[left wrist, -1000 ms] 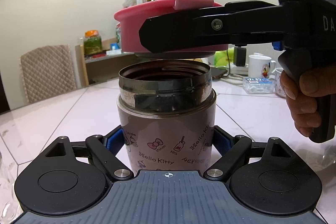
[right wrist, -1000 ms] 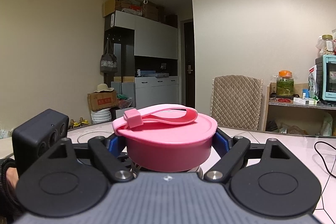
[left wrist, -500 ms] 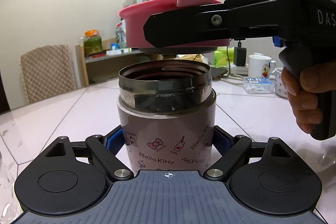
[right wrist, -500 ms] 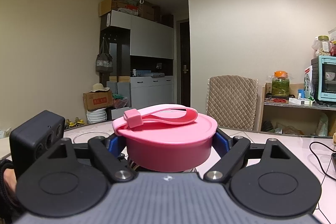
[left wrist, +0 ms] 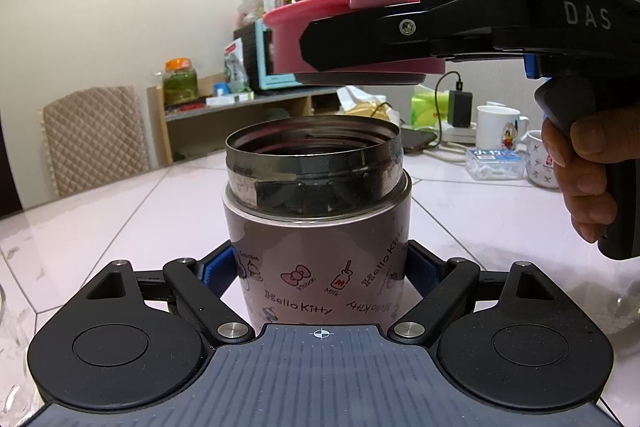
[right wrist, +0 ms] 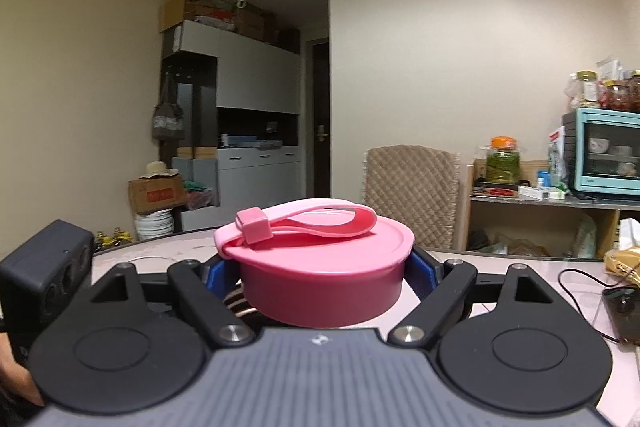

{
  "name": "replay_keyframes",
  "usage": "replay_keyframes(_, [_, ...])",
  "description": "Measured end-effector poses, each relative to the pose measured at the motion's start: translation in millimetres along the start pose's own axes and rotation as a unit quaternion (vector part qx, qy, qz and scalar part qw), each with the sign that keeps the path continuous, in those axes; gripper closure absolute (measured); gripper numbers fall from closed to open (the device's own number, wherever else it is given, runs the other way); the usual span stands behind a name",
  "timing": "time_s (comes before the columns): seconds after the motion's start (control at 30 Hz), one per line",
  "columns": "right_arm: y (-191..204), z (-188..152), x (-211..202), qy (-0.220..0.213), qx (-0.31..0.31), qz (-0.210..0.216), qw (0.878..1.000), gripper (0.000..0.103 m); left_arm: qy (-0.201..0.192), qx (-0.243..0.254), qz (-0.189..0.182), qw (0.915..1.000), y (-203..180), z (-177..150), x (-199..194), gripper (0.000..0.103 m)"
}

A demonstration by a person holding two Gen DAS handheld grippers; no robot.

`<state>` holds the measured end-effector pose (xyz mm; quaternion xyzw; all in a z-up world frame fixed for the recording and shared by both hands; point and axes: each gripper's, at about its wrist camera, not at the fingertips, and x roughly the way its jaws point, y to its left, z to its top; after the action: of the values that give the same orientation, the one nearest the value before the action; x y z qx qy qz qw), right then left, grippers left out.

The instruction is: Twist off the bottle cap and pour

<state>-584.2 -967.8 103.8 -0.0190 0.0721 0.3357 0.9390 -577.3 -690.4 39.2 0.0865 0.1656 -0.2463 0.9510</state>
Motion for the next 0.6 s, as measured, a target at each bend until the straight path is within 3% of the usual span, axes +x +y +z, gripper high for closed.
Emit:
replay_keyframes(0.33, [-11,-6,-9,-0.006,0.017,-0.054,0.998,0.018,-0.001,-0.021,0.024,0.9995,-136,5,-35,0.013])
replay_keyframes(0.6, [-17,-19,-17,0.008,0.029,-0.097,0.995,0.018,0.004,-0.028,0.053,0.9982,-278,7,-87,0.013])
